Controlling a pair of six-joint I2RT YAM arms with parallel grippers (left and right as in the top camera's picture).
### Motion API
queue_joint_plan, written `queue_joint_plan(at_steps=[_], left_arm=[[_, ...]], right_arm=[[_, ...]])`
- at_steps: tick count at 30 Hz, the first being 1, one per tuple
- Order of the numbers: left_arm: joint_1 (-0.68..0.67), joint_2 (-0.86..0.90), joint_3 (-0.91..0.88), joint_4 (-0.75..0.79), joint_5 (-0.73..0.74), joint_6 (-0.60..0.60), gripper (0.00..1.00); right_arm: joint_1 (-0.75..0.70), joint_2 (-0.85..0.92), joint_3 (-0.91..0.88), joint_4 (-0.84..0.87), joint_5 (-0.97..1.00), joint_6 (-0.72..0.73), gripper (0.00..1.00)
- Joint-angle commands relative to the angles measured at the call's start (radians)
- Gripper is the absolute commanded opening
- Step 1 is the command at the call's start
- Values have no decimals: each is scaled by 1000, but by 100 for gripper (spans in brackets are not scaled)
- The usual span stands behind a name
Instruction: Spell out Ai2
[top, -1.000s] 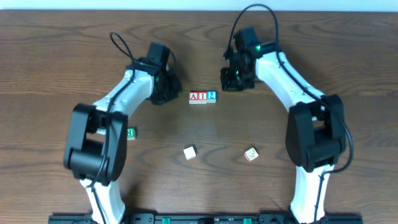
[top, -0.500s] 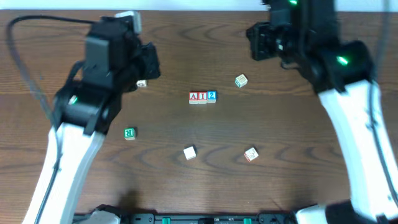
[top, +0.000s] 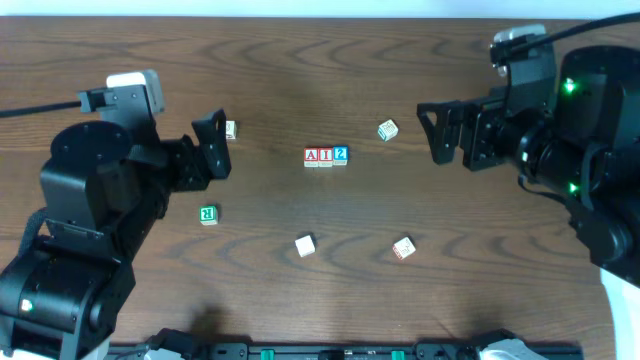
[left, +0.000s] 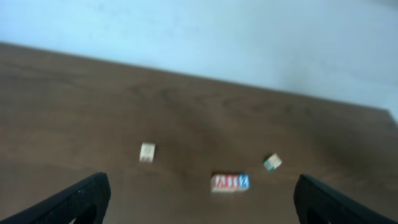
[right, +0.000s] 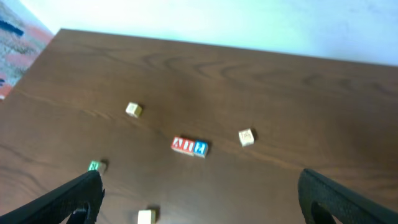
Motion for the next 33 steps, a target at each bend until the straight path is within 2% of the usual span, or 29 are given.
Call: queue_joint_plan(at_steps=[1,14,19,27,33], left_arm=[[1,10,6,-46,-18,18,95],[1,16,6,-284,-18,18,95],[1,10,6,-321,-103,65,95],[124,-126,-20,-284,-183,180,95],[238,-306,-214,-159,-183,248,96]], right_arm=[[-6,8,2,-29,8,-6,99],[-6,8,2,-53,8,-7,99],[-6,8,2,-53,8,-7,99],[-6,8,2,-53,8,-6,99],[-6,8,2,-53,8,-6,99]])
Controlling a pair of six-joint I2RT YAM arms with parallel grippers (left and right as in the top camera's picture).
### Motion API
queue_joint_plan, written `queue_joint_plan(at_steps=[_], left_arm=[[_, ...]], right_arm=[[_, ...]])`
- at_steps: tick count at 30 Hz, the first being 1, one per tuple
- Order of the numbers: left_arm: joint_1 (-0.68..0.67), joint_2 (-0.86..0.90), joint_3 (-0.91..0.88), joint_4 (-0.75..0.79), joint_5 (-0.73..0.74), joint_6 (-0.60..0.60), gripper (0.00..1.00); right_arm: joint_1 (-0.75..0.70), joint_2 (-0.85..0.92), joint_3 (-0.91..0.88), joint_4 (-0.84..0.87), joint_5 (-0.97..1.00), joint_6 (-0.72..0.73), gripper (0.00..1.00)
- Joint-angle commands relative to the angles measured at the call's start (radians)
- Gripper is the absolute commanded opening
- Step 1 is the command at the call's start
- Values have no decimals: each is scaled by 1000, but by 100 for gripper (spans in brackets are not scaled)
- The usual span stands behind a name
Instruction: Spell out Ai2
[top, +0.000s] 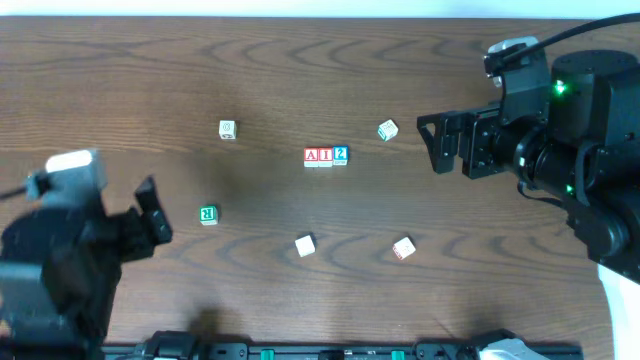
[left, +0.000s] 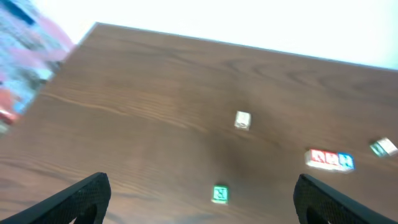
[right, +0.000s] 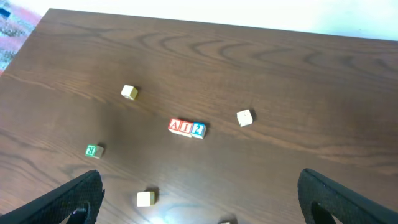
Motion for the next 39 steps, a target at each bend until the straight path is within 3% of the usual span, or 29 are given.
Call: queue_joint_plan(at_steps=[1,9,21,29,39], left_arm=[[44,-85,-132,49,-23,72,95],[73,-377,-549,236,-42,74,95],[73,-690,-978,420,-45,50,95],[74,-750,-1129,535,-49,24,95],[74,-750,-1205,552,-48,-1,95]], right_arm=[[-6,0,2,-1,6,-6,99],[-6,0,2,-1,6,-7,99],[-6,0,2,-1,6,-7,99],[-6,0,2,-2,6,-6,99],[-6,0,2,-2,6,-6,99]])
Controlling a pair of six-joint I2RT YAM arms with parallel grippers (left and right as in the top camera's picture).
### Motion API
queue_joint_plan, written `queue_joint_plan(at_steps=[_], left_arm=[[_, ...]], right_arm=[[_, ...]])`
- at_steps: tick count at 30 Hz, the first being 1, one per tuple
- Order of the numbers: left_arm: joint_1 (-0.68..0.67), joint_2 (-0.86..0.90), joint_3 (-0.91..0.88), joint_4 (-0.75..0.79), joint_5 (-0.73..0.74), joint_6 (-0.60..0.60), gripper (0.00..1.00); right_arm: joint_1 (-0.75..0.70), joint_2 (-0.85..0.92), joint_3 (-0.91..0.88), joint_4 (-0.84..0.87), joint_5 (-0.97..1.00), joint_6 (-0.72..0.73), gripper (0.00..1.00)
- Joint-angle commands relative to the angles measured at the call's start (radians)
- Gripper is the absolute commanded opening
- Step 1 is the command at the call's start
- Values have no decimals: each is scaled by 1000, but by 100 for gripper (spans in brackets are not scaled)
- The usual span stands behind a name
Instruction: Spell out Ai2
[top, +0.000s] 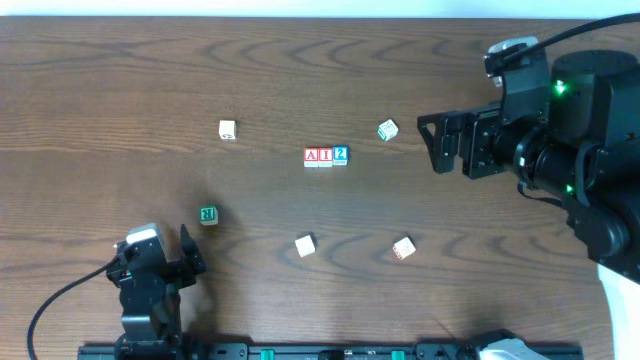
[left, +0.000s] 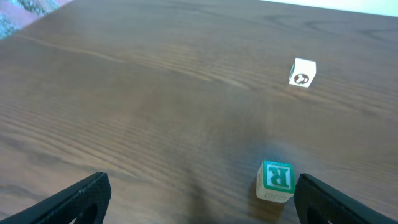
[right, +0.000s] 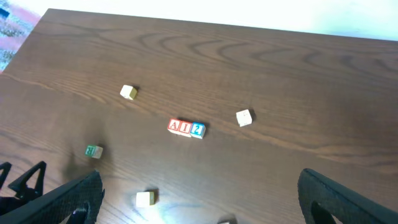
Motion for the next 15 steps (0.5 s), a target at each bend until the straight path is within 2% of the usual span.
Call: queue_joint_plan(at_steps=[1,15], left_arm=[[5,-9,-39,17,-13,-41,95],[4,-8,-47,27,-10,-45,95]], right_arm=[[-6,0,2,-1,3,-6,99],[-6,0,2,-1,3,-7,99]])
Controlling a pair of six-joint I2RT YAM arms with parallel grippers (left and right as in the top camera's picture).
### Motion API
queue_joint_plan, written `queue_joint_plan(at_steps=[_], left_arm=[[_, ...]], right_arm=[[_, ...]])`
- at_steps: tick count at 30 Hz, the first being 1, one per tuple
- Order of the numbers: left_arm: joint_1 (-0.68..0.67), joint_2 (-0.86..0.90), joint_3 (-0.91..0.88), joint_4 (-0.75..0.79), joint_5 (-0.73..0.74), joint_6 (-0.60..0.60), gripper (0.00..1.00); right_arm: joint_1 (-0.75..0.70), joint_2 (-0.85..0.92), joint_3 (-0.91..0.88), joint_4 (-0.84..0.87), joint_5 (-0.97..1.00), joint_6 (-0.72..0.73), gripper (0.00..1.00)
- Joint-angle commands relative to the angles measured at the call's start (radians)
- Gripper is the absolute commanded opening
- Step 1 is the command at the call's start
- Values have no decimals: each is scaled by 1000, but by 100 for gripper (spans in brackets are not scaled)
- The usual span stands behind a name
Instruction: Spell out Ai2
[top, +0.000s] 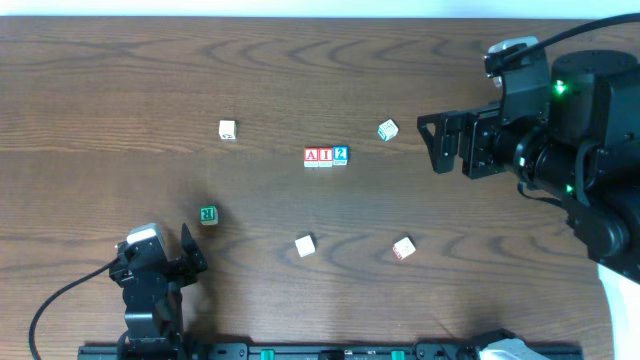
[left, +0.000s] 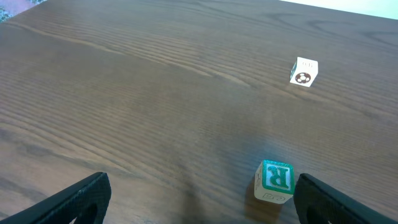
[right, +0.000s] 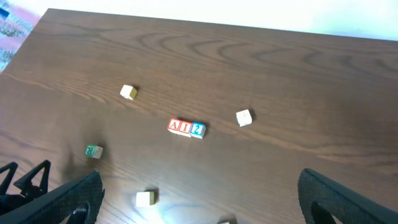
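Three small blocks stand side by side in a row mid-table: a red A block (top: 311, 156), a red I block (top: 325, 156) and a blue 2 block (top: 341, 154), also visible in the right wrist view as the A-I-2 row (right: 186, 128). My left gripper (top: 190, 256) rests low at the table's near left edge, open and empty, with a green R block (left: 276, 180) just ahead of it. High at the right, my right gripper (top: 431, 138) is open and holds nothing.
Loose blocks lie around: a green R block (top: 208, 214), a white block (top: 227, 129) at back left, a tilted block (top: 387, 129) right of the row, a plain white block (top: 305, 245) and a red-marked block (top: 403, 247) nearer the front edge.
The left wrist view has shifted very slightly; otherwise nothing has visibly changed. The blocks and the right arm are where they were.
The A, I and 2 blocks stood in a row throughout. My left arm was raised at mid-left with its gripper near the back-left white block, then further back toward the front left, then folded down at the table's near left edge. The right arm barely moved.
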Motion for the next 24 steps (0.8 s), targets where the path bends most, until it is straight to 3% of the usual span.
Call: queue_joint_plan(at_steps=[1,24], left_arm=[[4,-7,-19,4,-11,-8,95],[4,-7,-19,4,-11,-8,95]], right_arm=[[-6,0,2,-1,3,-7,99],[-6,-8,2,-8,41,-15,99]])
